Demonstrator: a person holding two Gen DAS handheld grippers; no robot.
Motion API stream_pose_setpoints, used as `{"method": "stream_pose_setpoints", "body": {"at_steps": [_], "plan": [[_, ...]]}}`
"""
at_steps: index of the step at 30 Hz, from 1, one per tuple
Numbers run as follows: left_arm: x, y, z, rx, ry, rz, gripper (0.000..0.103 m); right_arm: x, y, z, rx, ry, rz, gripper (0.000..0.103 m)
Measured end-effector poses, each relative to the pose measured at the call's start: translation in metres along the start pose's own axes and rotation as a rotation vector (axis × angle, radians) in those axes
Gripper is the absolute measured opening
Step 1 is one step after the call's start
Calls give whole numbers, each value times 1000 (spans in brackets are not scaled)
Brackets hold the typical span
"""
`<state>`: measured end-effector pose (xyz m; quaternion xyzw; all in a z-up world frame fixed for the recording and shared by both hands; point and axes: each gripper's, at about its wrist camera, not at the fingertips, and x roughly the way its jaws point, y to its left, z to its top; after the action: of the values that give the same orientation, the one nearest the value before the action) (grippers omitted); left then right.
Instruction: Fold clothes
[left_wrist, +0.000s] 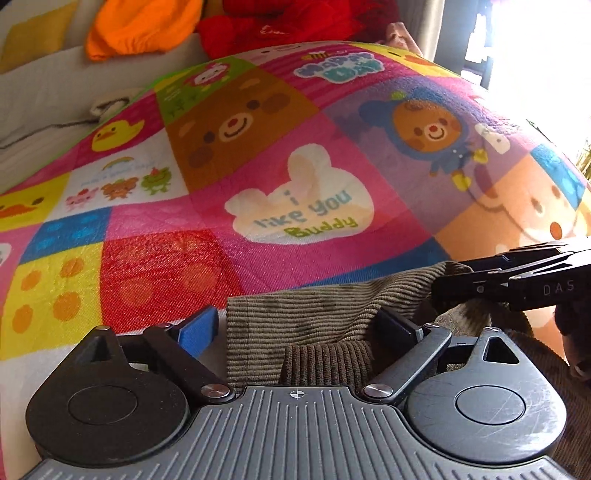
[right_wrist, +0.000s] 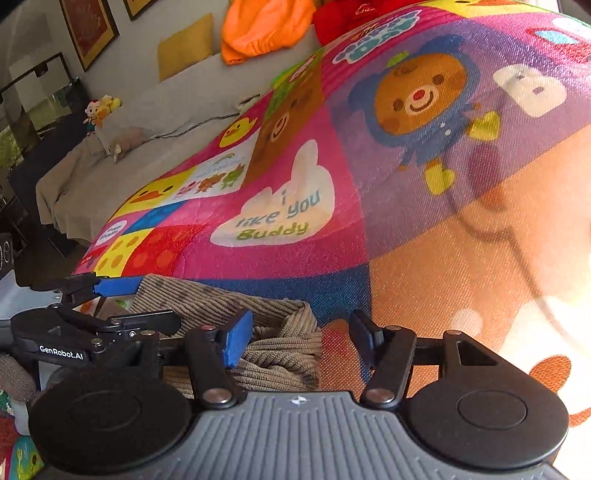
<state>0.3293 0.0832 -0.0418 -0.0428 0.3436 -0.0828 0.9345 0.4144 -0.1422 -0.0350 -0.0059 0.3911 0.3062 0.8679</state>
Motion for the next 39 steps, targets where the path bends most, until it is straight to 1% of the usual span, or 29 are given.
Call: {"method": "stream_pose_setpoints", "body": {"at_steps": [1,2,3,4,5,7,9,10,12,15,20,24,28,30,31,33,34,35,36,37,38,39], "plan": [[-1,-1,0,5,-1,-3,74,0,5,-1,-30,1,2,43],[-2,-2,1,6,3,-19,58,-2,8,-2,-45,6,12,34],[-3,-3,1,7,9,-40,54,-4,12,-2,-55,12,22,32],[-5,-4,1,4,13,-50,37,-12,16,-3,-69,3,25,27],[-8,-4,1,-10,19,-59,27,-21,20,-4,-83,-8,27,24],[-23,-4,3,-48,12,-86,17,-38,28,-5,-111,-32,29,19],[-44,-3,5,-86,-9,-115,15,-56,36,-6,-139,-55,32,16],[-61,-6,7,-90,-33,-127,13,-72,41,-7,-149,-76,40,14],[-101,-15,8,-82,-89,-148,12,-106,51,-13,-166,-118,58,10],[-160,-32,1,-60,-167,-192,12,-156,63,-29,-186,-176,78,9],[-216,-60,-45,-20,-176,-265,12,-230,82,-73,-216,-241,98,9],[-262,-82,-82,12,-183,-323,13,-278,98,-117,-244,-268,108,9],[-302,-102,-120,43,-181,-374,13,-299,108,-163,-282,-256,74,9],[-301,-103,-137,44,-132,-382,14,-299,111,-185,-297,-226,55,9],[-299,-101,-146,45,-100,-396,18,-296,112,-197,-308,-205,41,9],[-298,-98,-159,62,-49,-415,29,-289,113,-218,-329,-165,6,9],[-300,-97,-164,77,-34,-412,39,-285,111,-224,-321,-150,1,9],[-304,-95,-167,91,-33,-404,45,-281,109,-229,-310,-136,-2,9],[-308,-93,-164,105,-43,-397,48,-277,106,-234,-299,-121,-4,7],[-313,-89,-157,110,-69,-394,54,-274,104,-239,-288,-107,-7,5],[-318,-86,-148,105,-103,-395,62,-271,104,-242,-290,-99,-10,5],[-322,-83,-138,99,-137,-397,68,-268,105,-245,-294,-93,-13,5]]}}
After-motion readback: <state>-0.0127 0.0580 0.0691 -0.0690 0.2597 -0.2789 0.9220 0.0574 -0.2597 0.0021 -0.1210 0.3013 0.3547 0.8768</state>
